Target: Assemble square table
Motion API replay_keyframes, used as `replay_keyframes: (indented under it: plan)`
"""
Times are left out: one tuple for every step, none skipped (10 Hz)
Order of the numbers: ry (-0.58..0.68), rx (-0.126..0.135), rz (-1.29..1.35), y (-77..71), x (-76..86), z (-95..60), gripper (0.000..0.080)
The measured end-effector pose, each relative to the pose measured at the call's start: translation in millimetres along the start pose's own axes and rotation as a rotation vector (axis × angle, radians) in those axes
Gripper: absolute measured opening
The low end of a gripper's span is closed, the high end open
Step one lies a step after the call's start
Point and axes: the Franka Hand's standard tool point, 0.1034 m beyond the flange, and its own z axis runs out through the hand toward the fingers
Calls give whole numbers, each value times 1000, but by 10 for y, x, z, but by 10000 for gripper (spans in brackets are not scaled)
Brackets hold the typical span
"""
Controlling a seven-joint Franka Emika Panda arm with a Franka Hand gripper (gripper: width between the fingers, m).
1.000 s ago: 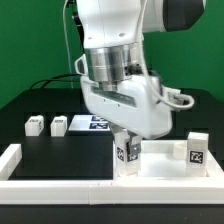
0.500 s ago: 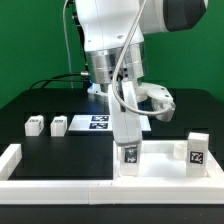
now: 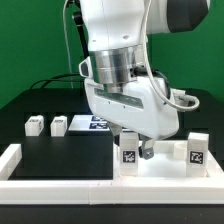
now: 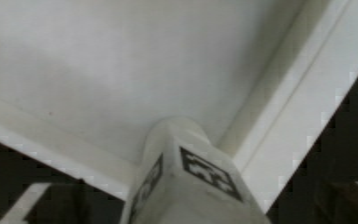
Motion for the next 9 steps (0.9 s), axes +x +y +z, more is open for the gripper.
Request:
replay_keyframes:
  plan:
    - [0,0,-65,1,1,0,648]
    - [0,0,-124,2,3,-1,648]
    - [1,-3,-232,5,6,-1,648]
    - [6,-11,-393,9,16,-6,649]
    - [9,-15,-521,11,25,-7,649]
    - [21,-24,-649,7,29,0,649]
    - [37,-26,-678,-3,21,14,649]
    - [37,-25,-664,3,35,10,649]
    - [38,-24,-647,3,34,10,636]
